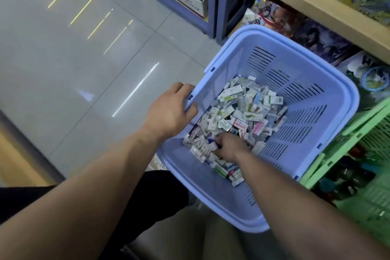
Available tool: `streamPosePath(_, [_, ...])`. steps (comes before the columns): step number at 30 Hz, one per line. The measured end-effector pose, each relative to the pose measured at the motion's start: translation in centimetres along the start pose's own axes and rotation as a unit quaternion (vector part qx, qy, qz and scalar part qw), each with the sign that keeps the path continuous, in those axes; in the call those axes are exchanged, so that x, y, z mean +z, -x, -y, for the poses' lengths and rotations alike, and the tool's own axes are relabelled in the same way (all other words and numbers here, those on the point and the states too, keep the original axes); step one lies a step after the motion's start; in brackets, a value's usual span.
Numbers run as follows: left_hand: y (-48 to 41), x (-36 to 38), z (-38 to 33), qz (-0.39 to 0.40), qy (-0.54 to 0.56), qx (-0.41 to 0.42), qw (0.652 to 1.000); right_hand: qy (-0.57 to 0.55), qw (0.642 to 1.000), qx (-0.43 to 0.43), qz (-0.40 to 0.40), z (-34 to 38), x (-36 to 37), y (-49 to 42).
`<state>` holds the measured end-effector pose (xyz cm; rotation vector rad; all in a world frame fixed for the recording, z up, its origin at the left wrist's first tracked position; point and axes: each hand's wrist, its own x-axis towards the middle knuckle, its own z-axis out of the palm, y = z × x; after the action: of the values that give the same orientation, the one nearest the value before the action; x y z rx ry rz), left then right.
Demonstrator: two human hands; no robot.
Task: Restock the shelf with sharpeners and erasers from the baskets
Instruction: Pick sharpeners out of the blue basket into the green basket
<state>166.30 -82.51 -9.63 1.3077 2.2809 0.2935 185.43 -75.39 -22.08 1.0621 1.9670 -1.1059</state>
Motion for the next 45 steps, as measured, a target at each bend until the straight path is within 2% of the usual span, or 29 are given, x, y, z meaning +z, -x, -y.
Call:
streamPosePath(4, [-0.1, 0.1, 0.1, 0.000, 0.008, -0.002, 1.000, -0.085, 0.996, -0.007, 0.025, 0.8, -1.9, 0.3])
streamPosePath(7, [-0.1, 0.1, 0.1, -0.009, 0.006, -0.007, 1.000, -0.232, 0.971, -0.048, 0.012, 1.9, -5.0, 2.0])
streamPosePath(9, [-0.2, -0.2, 0.1, -0.013, 0.005, -0.015, 1.000, -0.271, 0.959, -0.075, -0.020, 2.5, -7.5, 3.7])
streamPosePath(13, [-0.1, -1.0, -0.6, -0.015, -0.008, -0.004, 1.000, -0.245, 0.964, -0.083, -0.069, 1.9, -11.8, 7.7])
streamPosePath(16, [0.3, -1.4, -2.5, -0.075, 0.017, 0.017, 0.997, -0.164, 0.971, -0.123, -0.122, 0.0, -13.8, 10.2])
streamPosePath(18, [0.8, -1.2, -4.3, -0.117, -0.015, 0.066, 0.991, -0.096, 0.971, -0.141, -0.170, -1.2, -14.5, 11.7])
streamPosePath(20, [1.3, -0.2, -5.9, -0.126, -0.056, 0.125, 0.983, -0.026, 0.962, -0.145, -0.230, -2.2, -15.2, 13.0])
streamPosePath(22, [1.4, 1.4, -7.1, -0.048, -0.040, 0.138, 0.988, 0.026, 0.950, -0.137, -0.281, -3.3, -15.9, 13.6])
streamPosePath(25, [0.6, 4.5, -8.0, 0.112, -0.037, 0.079, 0.990, 0.059, 0.925, -0.122, -0.356, -5.3, -17.2, 13.4])
streamPosePath(27, [-0.4, 6.6, -8.3, 0.156, -0.067, 0.062, 0.984, 0.070, 0.910, -0.116, -0.392, -6.6, -18.0, 12.8])
streamPosePath(30, [-3.3, 9.0, -8.9, 0.150, -0.087, 0.059, 0.983, 0.091, 0.896, -0.103, -0.423, -8.0, -18.0, 11.6])
streamPosePath(34, [-8.4, 12.1, -9.1, 0.101, -0.022, 0.055, 0.993, 0.135, 0.882, -0.095, -0.440, -8.3, -16.6, 10.5])
streamPosePath(36, [-10.0, 13.9, -9.1, 0.107, 0.007, 0.050, 0.993, 0.136, 0.878, -0.091, -0.450, -8.2, -16.5, 10.1])
streamPosePath(39, [-9.4, 15.8, -9.1, 0.117, -0.040, 0.070, 0.990, 0.156, 0.868, -0.092, -0.463, -8.2, -16.7, 9.8])
streamPosePath(41, [-7.5, 15.6, -8.5, 0.142, -0.052, 0.112, 0.982, 0.161, 0.863, -0.094, -0.469, -8.2, -16.7, 9.8])
streamPosePath(45, [-2.9, 14.2, -7.0, 0.248, -0.027, 0.155, 0.956, 0.161, 0.864, -0.094, -0.467, -8.2, -16.6, 9.8])
